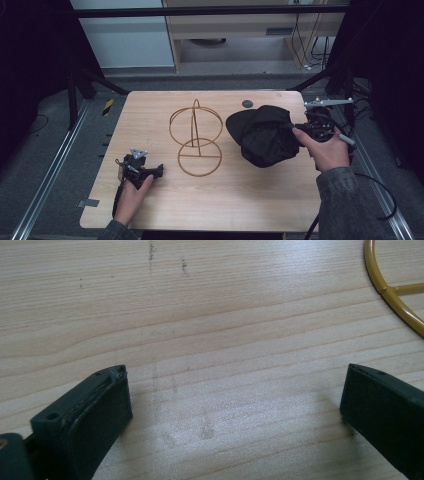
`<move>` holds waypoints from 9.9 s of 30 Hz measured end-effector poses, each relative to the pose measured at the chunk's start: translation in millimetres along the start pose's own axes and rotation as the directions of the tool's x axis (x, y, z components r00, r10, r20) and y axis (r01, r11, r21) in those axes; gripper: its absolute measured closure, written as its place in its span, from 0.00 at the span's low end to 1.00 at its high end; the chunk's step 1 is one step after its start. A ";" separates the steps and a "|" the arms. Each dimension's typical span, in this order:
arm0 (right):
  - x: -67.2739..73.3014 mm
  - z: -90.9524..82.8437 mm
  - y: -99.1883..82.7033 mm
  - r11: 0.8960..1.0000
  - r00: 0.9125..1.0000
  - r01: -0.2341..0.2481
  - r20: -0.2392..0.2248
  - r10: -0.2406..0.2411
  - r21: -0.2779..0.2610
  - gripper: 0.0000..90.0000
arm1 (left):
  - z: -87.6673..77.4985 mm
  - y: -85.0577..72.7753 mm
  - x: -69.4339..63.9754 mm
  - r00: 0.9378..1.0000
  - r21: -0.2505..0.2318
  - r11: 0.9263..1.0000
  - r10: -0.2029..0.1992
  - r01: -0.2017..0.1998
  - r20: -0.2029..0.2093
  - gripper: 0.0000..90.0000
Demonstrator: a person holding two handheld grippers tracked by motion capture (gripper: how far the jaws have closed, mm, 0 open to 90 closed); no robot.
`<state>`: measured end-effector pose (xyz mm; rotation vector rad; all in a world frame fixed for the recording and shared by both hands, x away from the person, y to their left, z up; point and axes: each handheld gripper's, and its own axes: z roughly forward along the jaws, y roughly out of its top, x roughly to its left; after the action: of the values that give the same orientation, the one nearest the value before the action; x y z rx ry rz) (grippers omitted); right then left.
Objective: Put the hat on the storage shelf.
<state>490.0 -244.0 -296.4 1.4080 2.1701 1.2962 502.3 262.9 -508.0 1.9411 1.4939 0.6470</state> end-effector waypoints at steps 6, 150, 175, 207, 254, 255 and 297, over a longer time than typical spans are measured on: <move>13.9 -18.0 25.1 0.997 1.000 0.021 0.014 -0.021 -0.069 0.96 | 0.2 0.0 -0.2 1.000 -0.002 1.000 -0.003 0.003 0.000 0.00; 153.3 117.9 71.1 0.971 0.968 0.238 -0.083 -0.235 0.021 0.90 | 0.2 0.1 -1.3 1.000 -0.003 1.000 -0.004 0.004 0.003 0.00; 149.3 118.7 71.7 0.969 0.967 0.247 -0.066 -0.245 0.021 0.77 | 0.0 0.1 -1.1 1.000 -0.001 1.000 0.001 -0.001 0.004 0.00; 123.7 68.2 60.8 0.980 0.978 0.195 -0.062 -0.197 -0.038 0.53 | 0.1 0.3 -1.5 1.000 0.000 1.000 0.005 -0.005 0.007 0.00; 71.9 8.9 34.3 0.982 0.986 0.154 0.087 -0.145 -0.107 0.08 | 0.3 0.2 -1.6 1.000 -0.003 1.000 0.004 -0.004 0.007 0.00; 70.9 8.4 32.8 0.982 0.985 0.156 0.087 -0.148 -0.105 0.08 | 0.3 0.2 -1.8 1.000 -0.003 1.000 0.004 -0.004 0.006 0.00; 32.9 51.3 -68.8 0.986 0.973 0.164 0.160 -0.168 0.037 0.11 | 0.1 0.2 -1.8 1.000 0.000 1.000 0.006 -0.006 0.005 0.00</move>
<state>463.0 -198.5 -371.5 1.2620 2.1475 1.0625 502.0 261.1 -507.9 1.9469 1.4854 0.6440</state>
